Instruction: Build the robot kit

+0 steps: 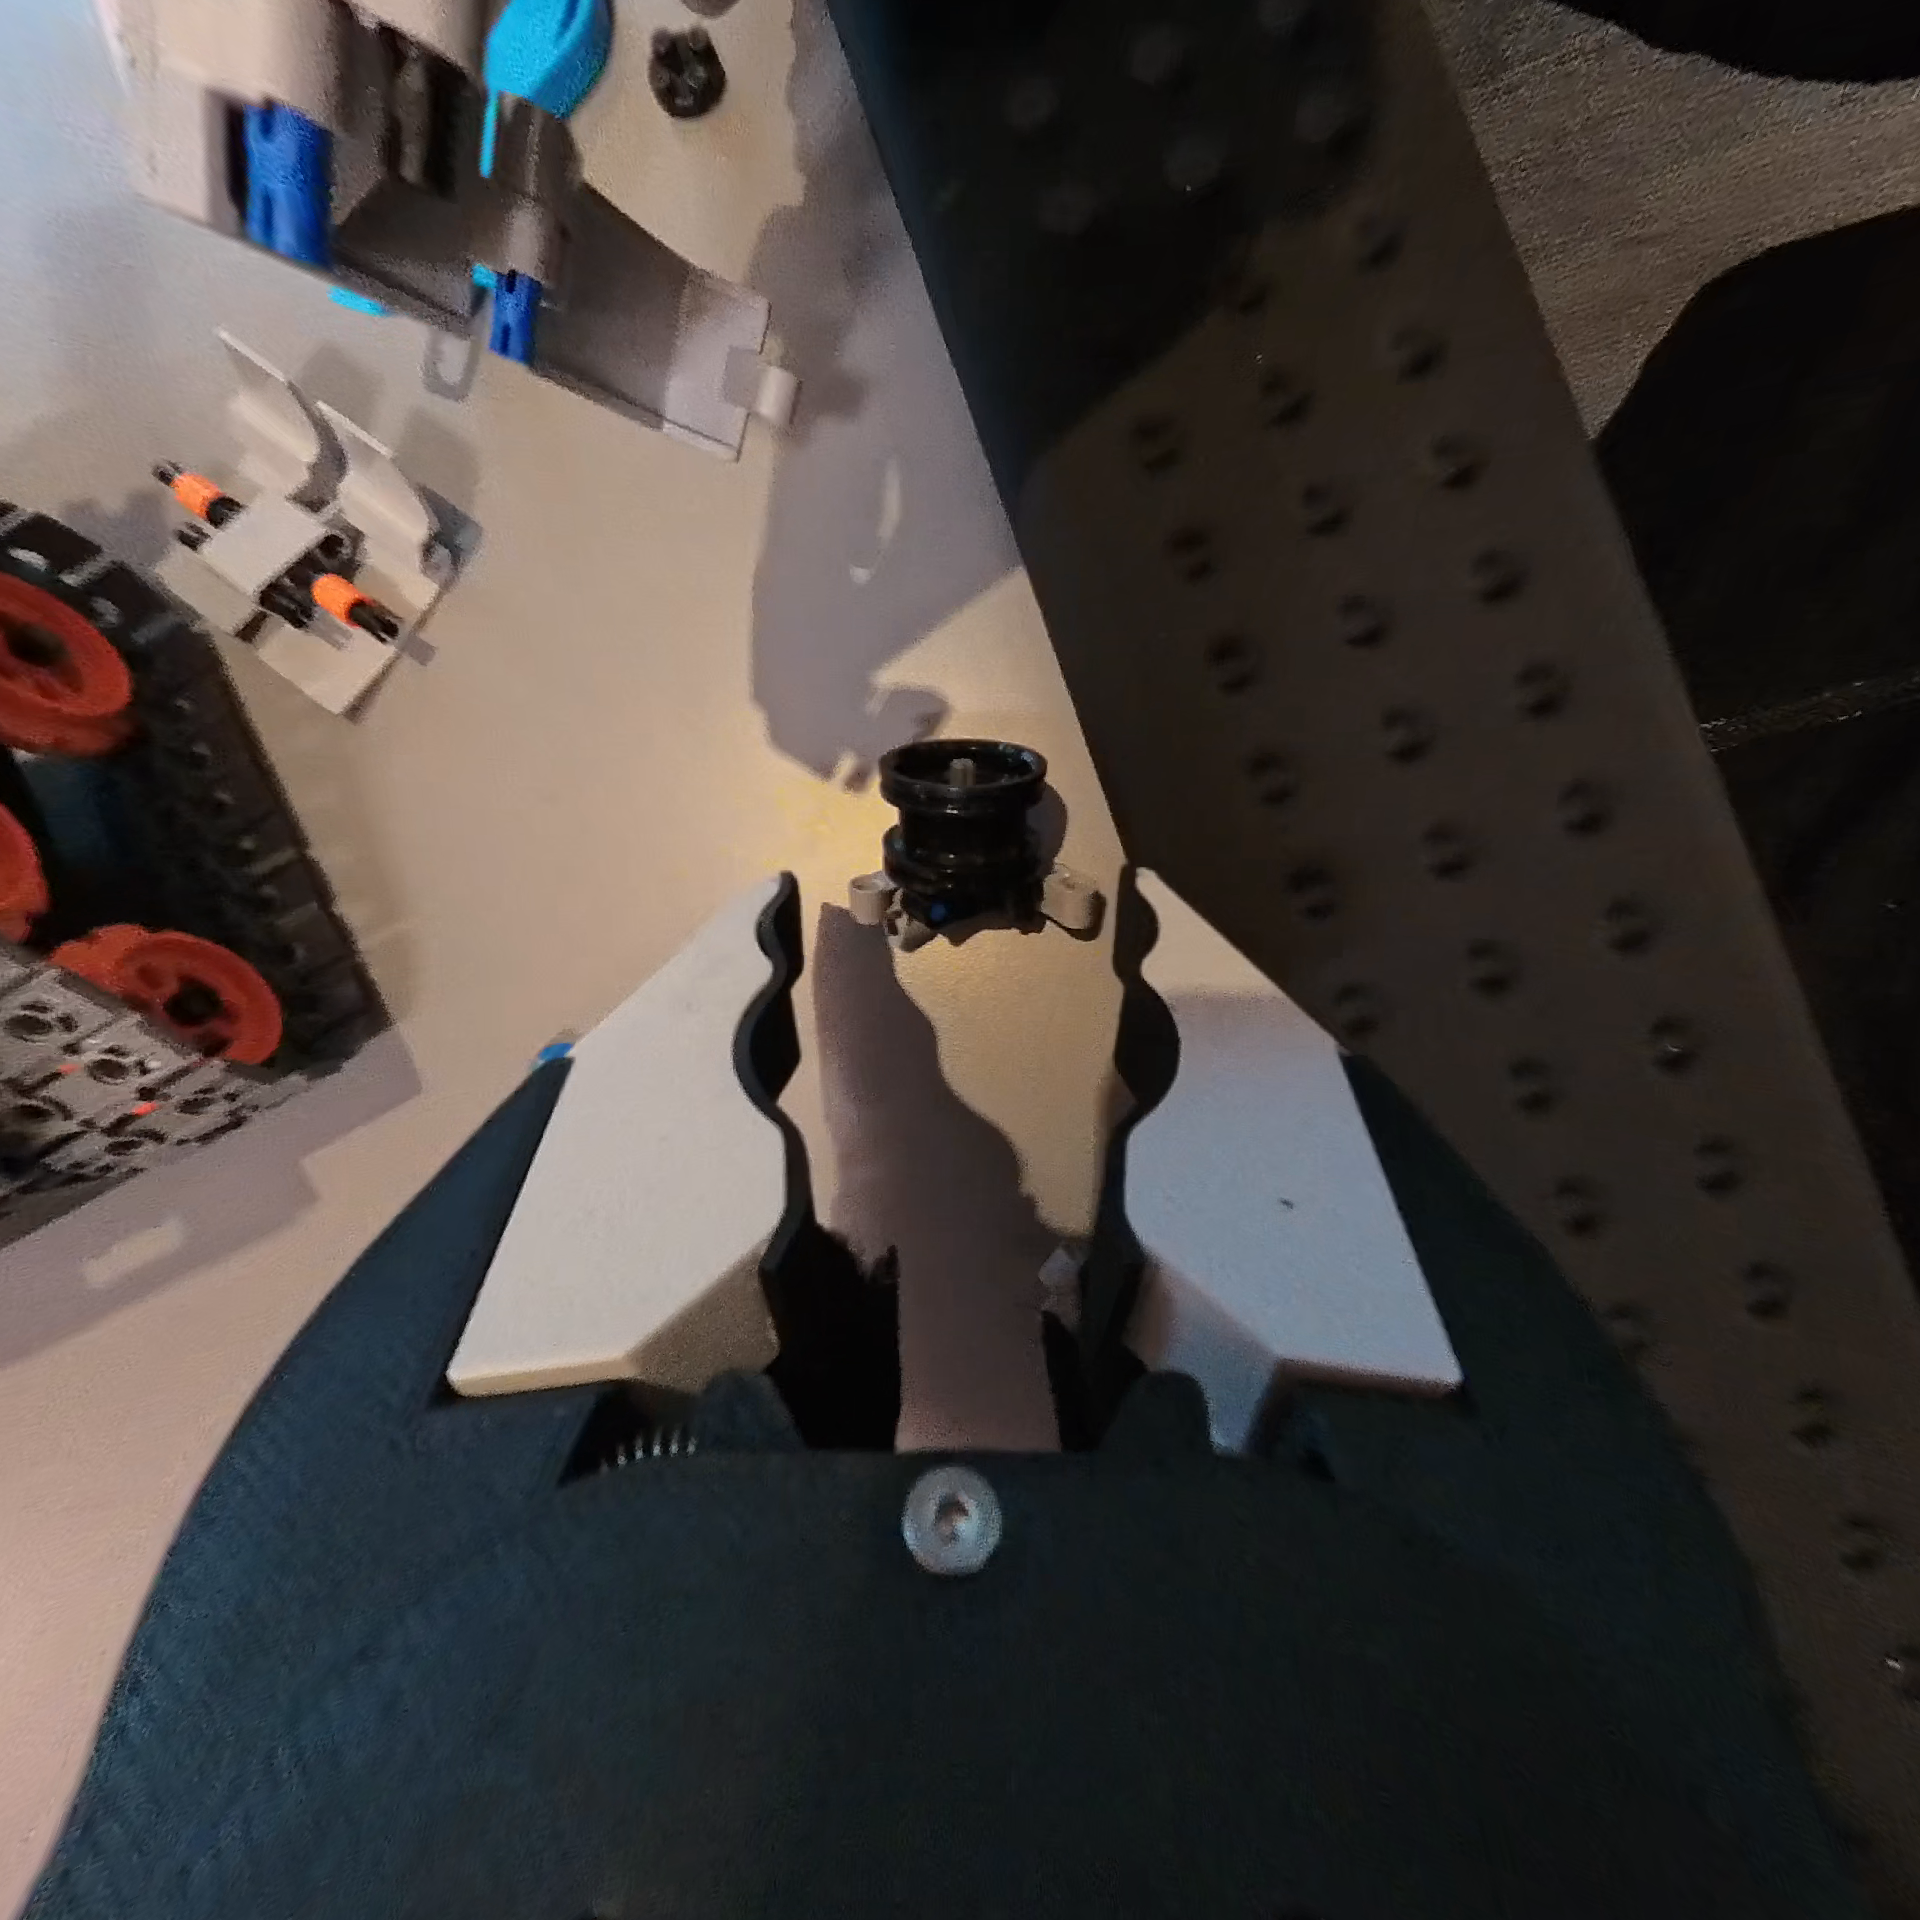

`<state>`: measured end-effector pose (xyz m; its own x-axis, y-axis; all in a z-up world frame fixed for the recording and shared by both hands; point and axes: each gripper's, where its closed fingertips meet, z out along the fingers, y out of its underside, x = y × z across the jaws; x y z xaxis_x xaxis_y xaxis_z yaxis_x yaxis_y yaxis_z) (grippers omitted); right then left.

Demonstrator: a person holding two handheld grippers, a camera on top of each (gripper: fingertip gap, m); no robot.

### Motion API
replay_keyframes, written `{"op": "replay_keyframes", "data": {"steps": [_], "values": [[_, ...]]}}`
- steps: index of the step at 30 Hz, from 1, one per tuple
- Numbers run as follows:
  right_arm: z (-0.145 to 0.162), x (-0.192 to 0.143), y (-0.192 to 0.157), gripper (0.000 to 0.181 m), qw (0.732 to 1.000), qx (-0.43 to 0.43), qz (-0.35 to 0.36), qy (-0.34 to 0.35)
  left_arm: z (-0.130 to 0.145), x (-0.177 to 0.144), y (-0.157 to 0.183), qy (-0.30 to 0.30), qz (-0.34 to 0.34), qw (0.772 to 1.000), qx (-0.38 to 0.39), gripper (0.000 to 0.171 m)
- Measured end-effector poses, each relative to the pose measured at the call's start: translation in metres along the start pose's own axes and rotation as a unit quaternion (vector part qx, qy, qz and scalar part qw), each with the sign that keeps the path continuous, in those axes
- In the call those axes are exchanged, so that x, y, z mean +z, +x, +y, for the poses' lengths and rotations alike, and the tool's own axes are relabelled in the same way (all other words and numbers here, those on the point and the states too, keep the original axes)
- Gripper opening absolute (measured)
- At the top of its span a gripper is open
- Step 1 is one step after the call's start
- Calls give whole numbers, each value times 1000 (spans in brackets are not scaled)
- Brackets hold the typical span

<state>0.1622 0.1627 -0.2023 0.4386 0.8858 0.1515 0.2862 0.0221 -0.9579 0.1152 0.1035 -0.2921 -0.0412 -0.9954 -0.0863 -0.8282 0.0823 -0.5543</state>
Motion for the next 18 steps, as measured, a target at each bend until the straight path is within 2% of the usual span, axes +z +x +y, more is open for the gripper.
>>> {"op": "replay_keyframes", "data": {"steps": [2,5,7,10,18], "values": [[4,2,-4,0,1000,2,-11,-16,0,2,-2,8,0,1000,-26,52],[8,5,-9,0,998,34,-39,-33,6,10,3,-6,11,1000,-26,44],[13,8,-9,0,995,70,-52,-50,3,13,5,7,16,999,-31,24],[21,9,-8,0,987,125,-68,-71,-2,16,2,25,7,999,-42,15],[29,7,0,0,978,177,-64,-87,-6,18,-12,39,-14,998,-55,13]]}}
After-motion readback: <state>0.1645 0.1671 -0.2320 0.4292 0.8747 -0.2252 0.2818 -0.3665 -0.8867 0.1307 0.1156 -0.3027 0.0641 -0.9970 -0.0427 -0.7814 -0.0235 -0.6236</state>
